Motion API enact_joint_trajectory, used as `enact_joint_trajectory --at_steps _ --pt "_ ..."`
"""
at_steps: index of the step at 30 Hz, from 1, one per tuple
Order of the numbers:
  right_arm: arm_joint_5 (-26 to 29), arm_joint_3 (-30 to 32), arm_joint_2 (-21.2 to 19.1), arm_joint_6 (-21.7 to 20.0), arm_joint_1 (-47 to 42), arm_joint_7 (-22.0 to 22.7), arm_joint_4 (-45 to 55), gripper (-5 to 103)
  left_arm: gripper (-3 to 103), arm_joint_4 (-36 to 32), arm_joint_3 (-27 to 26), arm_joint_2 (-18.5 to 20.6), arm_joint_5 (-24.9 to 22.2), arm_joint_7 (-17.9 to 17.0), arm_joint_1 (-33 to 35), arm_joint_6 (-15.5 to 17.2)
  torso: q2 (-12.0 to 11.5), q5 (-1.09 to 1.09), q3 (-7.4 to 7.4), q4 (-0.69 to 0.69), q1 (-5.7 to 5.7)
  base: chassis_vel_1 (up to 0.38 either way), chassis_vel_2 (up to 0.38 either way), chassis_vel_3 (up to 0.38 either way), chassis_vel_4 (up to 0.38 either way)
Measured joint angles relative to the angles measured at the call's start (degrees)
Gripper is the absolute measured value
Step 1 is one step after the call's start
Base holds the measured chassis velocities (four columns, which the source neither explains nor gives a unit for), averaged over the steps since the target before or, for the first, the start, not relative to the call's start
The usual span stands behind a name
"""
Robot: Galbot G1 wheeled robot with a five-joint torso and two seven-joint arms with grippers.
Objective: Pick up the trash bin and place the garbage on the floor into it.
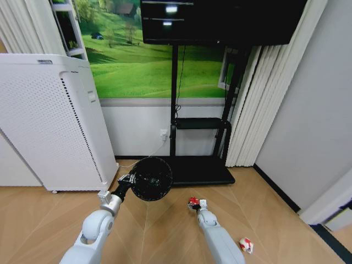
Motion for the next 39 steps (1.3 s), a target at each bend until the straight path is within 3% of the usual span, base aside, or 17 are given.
enact_joint_trajectory --at_steps 10,15,19,29,39 --pt "0.6 -0.2 -0.3 0.0 0.2 0.2 0.2 100 7 0.4 0.2 -0.4 0.2 -0.1 -0.3 0.0 0.0 0.0 0.01 0.0 0.01 -0.082 0.071 0.08 -0.079" --pt "5.4 -0.8 -0.1 -5.4 -0.3 1.4 1.7 100 7 0.8 0.4 -0.6 0.3 -0.2 -0.5 0.1 0.0 0.0 0.0 0.0 0.0 0.0 0.0 0.0 0.0" --pt "6.4 -1.0 0.7 -6.5 0.9 1.4 -0.8 100 7 0.8 0.6 -0.7 0.4 -0.2 -0.5 0.1 0.0 -0.01 0.0 0.0 0.0 0.0 0.0 0.0 0.0" --pt "1.7 -0.9 3.0 -3.5 6.7 1.7 -11.1 100 7 0.3 0.3 -0.6 0.2 -0.2 -0.2 0.2 0.0 -0.01 0.0 0.01 0.01 0.0 0.0 0.0 0.0" --pt "-0.1 -0.9 3.1 -3.2 8.1 2.3 -14.3 100 7 0.0 -0.3 -0.6 0.0 -0.1 0.0 0.2 0.0 0.0 0.0 0.0 0.01 0.0 0.0 0.0 0.0"
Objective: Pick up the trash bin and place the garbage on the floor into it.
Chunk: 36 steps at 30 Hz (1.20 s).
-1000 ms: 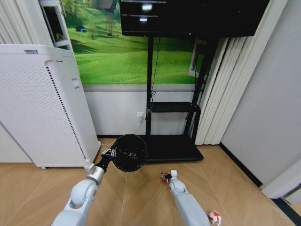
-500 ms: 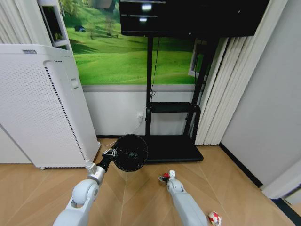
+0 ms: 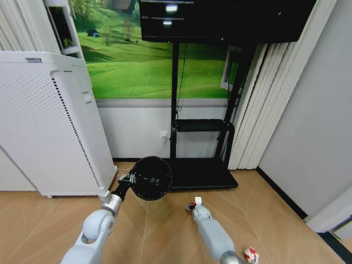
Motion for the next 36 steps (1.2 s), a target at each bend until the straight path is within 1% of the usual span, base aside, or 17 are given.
enact_joint_trajectory --at_steps 9,20,21,22,23,25,26,27,30,31,32,33,34,36 --pt "-0.4 0.0 0.1 1.5 0.5 0.1 -2.4 100 7 -0.7 -0.5 0.2 -0.3 -0.1 0.2 0.1 0.0 0.0 0.0 0.0 0.0 0.0 0.0 0.0 0.0" --pt "-1.8 -0.1 0.5 2.3 0.7 0.1 -3.6 100 7 -1.4 -0.9 0.4 -0.5 0.0 0.8 0.2 0.0 0.0 0.0 0.0 0.0 0.0 0.0 0.0 0.0" --pt "-2.0 -0.1 0.5 2.5 0.6 0.1 -3.6 103 7 -1.5 -0.9 0.4 -0.5 0.1 0.8 0.2 0.0 0.0 0.0 0.0 0.0 0.0 0.0 0.0 0.0" --pt "-2.0 -0.1 0.5 2.5 0.6 0.1 -3.6 103 7 -1.5 -0.9 0.4 -0.5 0.1 0.8 0.2 0.0 0.0 0.0 0.0 0.0 0.0 0.0 0.0 0.0" --pt "-2.1 -0.1 0.5 2.7 0.5 0.1 -3.7 100 7 -1.6 -0.9 0.4 -0.5 0.1 0.9 0.2 0.0 0.0 0.0 0.0 0.0 0.0 0.0 0.0 0.0" --pt "-2.2 -0.1 0.5 3.0 0.5 0.1 -3.9 90 7 -1.8 -0.5 0.7 -0.4 0.2 1.0 0.2 0.0 0.0 0.0 0.0 0.0 0.0 0.0 0.0 0.0" --pt "-2.2 -0.1 0.5 3.0 0.5 0.1 -3.9 90 7 -1.8 -0.5 0.7 -0.4 0.2 1.0 0.2 0.0 0.0 0.0 0.0 0.0 0.0 0.0 0.0 0.0" --pt "-2.2 -0.1 0.4 3.1 0.4 0.0 -3.9 85 7 -1.9 -0.5 0.7 -0.4 0.3 1.0 0.2 0.0 0.0 0.0 0.0 0.0 0.0 0.0 0.0 0.0" --pt "-2.2 -0.1 0.3 3.1 0.3 0.0 -3.9 85 7 -2.0 -0.4 0.7 -0.4 0.3 1.0 0.2 0.0 0.0 0.0 0.0 0.0 0.0 0.0 0.0 0.0" --pt "-2.2 -0.1 0.3 3.1 0.3 0.0 -3.9 74 7 -2.1 -0.4 0.7 -0.4 0.3 1.0 0.2 0.0 0.0 0.0 0.0 0.0 0.0 0.0 0.0 0.0" --pt "-2.2 -0.1 0.3 3.1 0.3 0.0 -3.9 68 7 -2.1 -0.4 0.6 -0.4 0.3 1.0 0.2 0.0 0.0 0.0 0.0 0.0 0.0 0.0 0.0 0.0" --pt "-2.2 -0.1 0.3 3.1 0.3 0.0 -3.9 68 7 -2.1 -0.4 0.6 -0.4 0.3 1.0 0.2 0.0 0.0 0.0 0.0 0.0 0.0 0.0 0.0 0.0" --pt "-2.2 -0.1 0.2 3.1 0.2 0.0 -3.8 58 7 -2.1 -0.5 0.6 -0.4 0.3 1.0 0.2 0.0 0.0 0.0 0.0 0.0 0.0 0.0 0.0 0.0" --pt "-2.2 -0.1 0.2 3.2 0.2 -0.1 -3.8 58 7 -2.2 -0.5 0.6 -0.4 0.3 1.0 0.2 0.0 0.0 0.0 0.0 0.0 0.0 0.0 0.0 0.0"
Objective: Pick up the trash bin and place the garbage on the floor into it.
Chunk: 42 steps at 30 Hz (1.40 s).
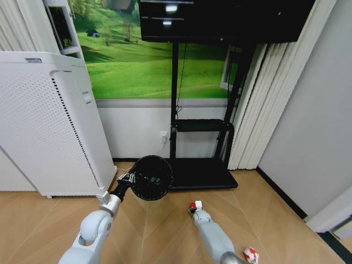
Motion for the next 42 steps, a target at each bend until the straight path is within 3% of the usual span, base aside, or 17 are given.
enact_joint_trajectory --at_steps 2,4,10,24,35,38,42 --pt "0.0 0.0 0.0 0.0 0.0 0.0 0.1 55 7 0.0 0.0 0.0 0.0 0.0 0.0 0.0 0.0 0.0 0.0 0.0 0.0 0.0 0.0 0.0 0.0" --pt "-0.3 0.0 -0.3 0.4 -0.3 -0.1 0.4 45 7 -0.3 -0.1 0.0 0.0 0.0 0.3 0.0 0.0 -0.01 -0.01 0.01 0.0 0.0 0.0 0.0 0.0" --pt "-1.1 0.2 -0.8 0.8 -1.3 -0.4 1.5 33 7 -0.9 -0.5 0.0 0.0 -0.1 0.5 0.2 0.0 0.0 -0.01 0.01 0.0 0.0 0.0 0.0 0.0" --pt "-1.4 0.7 -1.4 0.8 -4.0 -0.2 5.1 33 7 -1.4 -0.9 0.3 -0.1 -0.3 0.6 0.3 0.0 0.01 0.0 0.01 0.0 0.0 0.0 0.0 0.0" --pt "4.8 5.4 -5.9 -4.5 -11.6 1.9 23.0 24 7 -1.2 -1.4 -0.7 -0.1 -0.8 0.5 0.3 0.0 0.02 0.01 -0.01 0.01 0.0 0.0 0.0 0.0" --pt "6.5 8.9 -6.5 -6.3 -13.8 2.8 29.5 21 7 -1.1 -1.4 -1.1 0.1 -0.9 0.6 0.3 0.0 0.01 0.0 0.0 0.01 0.0 0.0 0.0 0.0" --pt "4.7 15.4 -6.8 -6.6 -16.7 3.0 37.1 13 7 -0.7 -1.7 -1.5 0.1 -1.3 0.5 0.2 0.0 0.01 0.0 -0.01 0.01 0.0 0.0 0.0 0.0"
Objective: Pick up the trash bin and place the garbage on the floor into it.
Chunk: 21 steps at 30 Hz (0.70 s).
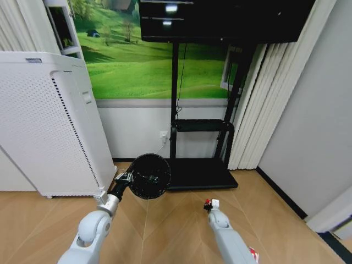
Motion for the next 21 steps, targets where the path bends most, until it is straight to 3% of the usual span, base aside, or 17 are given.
enact_joint_trajectory --at_steps 1,3,6,12,21 --pt "-0.5 1.4 0.0 0.2 -0.6 0.0 1.5 13 7 0.2 0.0 -0.1 0.0 0.0 0.0 0.0 0.0 0.0 0.0 0.01 0.0 0.0 0.0 0.0 0.0" --pt "-0.3 6.4 0.1 0.1 -2.8 -0.2 6.7 2 7 0.9 -0.2 -0.5 0.1 0.0 -0.2 -0.1 0.0 -0.02 0.0 0.01 -0.01 0.0 0.0 0.0 0.0" --pt "0.9 8.9 -0.4 -0.2 -4.5 -0.4 9.3 1 7 1.5 -0.5 -0.8 0.2 -0.1 -0.5 -0.2 0.0 -0.02 0.0 0.0 -0.01 0.0 0.0 0.0 0.0" --pt "2.2 7.6 -1.0 -0.6 -5.9 -0.8 10.3 0 7 1.7 -0.4 -1.1 0.1 -0.1 -1.2 -0.3 0.0 0.0 0.0 0.0 0.0 0.0 0.0 0.0 0.0" --pt "-0.4 4.6 -0.8 0.3 -2.8 -0.6 7.1 0 7 1.7 -2.0 -0.8 -0.1 -0.2 -0.8 -0.3 0.0 -0.02 0.0 0.02 -0.01 0.0 0.0 0.0 0.0"
